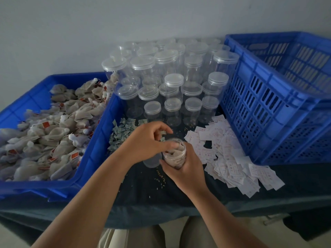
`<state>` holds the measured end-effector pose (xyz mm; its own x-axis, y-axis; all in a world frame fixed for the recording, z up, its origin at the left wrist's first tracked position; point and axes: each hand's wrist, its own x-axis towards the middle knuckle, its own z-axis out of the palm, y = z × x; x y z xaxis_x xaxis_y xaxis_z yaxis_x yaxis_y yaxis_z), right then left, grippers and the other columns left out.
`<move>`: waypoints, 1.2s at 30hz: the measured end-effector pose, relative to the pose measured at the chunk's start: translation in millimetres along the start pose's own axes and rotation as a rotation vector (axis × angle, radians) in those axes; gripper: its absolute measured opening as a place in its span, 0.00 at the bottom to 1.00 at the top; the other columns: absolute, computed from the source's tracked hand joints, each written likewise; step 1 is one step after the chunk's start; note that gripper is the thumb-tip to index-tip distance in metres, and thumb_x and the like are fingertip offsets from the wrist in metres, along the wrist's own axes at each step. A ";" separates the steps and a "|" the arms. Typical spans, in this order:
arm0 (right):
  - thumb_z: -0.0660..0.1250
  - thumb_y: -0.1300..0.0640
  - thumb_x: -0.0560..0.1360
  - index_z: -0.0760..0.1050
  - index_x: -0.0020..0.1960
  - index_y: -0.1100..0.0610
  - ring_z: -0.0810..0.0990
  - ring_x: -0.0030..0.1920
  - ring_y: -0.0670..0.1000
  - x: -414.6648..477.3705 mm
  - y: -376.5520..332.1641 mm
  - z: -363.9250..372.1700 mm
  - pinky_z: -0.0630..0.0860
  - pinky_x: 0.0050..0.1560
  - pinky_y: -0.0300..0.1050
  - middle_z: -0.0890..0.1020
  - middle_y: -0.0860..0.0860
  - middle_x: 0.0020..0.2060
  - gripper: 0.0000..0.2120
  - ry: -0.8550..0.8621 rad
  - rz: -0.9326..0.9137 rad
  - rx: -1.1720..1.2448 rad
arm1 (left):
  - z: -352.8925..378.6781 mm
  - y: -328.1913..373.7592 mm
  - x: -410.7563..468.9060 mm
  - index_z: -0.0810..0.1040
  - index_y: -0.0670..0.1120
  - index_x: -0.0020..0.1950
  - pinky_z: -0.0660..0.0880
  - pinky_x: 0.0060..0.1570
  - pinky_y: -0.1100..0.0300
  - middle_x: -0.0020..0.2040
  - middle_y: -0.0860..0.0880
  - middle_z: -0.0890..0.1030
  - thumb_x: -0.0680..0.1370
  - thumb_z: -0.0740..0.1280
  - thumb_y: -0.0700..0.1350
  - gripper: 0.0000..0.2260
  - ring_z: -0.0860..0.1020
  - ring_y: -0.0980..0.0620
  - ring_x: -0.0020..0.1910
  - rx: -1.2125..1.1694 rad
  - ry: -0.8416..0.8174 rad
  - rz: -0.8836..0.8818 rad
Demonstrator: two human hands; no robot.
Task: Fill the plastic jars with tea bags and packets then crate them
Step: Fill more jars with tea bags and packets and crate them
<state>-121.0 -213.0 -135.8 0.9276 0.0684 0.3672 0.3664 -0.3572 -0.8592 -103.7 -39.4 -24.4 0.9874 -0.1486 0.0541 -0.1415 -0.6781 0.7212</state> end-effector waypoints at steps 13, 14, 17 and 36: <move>0.81 0.43 0.69 0.72 0.61 0.38 0.85 0.51 0.44 -3.4 -4.7 -5.5 0.84 0.46 0.43 0.82 0.36 0.54 0.26 0.153 -0.020 0.057 | 63.6 -27.9 99.9 0.81 0.52 0.50 0.77 0.52 0.54 0.49 0.55 0.84 0.85 0.61 0.45 0.10 0.81 0.55 0.48 0.288 -0.103 -0.066; 0.81 0.43 0.69 0.72 0.61 0.38 0.85 0.51 0.43 -4.1 -5.6 -6.1 0.83 0.46 0.41 0.81 0.36 0.54 0.26 0.167 -0.036 0.052 | 69.6 -28.9 107.1 0.81 0.53 0.46 0.79 0.49 0.52 0.44 0.58 0.84 0.83 0.64 0.47 0.09 0.81 0.56 0.45 0.248 -0.094 -0.074; 0.81 0.44 0.70 0.71 0.62 0.36 0.84 0.52 0.43 -6.5 -6.6 -7.9 0.82 0.48 0.39 0.81 0.36 0.54 0.26 0.174 -0.068 0.035 | 85.3 -27.4 122.6 0.78 0.56 0.43 0.79 0.40 0.57 0.39 0.57 0.82 0.76 0.75 0.59 0.10 0.80 0.59 0.38 0.197 -0.039 -0.036; 0.81 0.42 0.68 0.70 0.60 0.31 0.84 0.50 0.41 0.0 0.5 -3.8 0.81 0.43 0.36 0.82 0.35 0.53 0.27 0.120 -0.009 0.047 | 29.7 12.2 84.8 0.82 0.66 0.48 0.74 0.32 0.72 0.40 0.65 0.85 0.82 0.72 0.51 0.07 0.82 0.64 0.35 0.020 0.066 0.032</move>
<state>-121.1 -216.7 -134.9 0.9101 -0.0413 0.4123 0.3802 -0.3126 -0.8705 -23.8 -81.7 -31.6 0.9847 -0.1232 0.1231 -0.1741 -0.6881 0.7044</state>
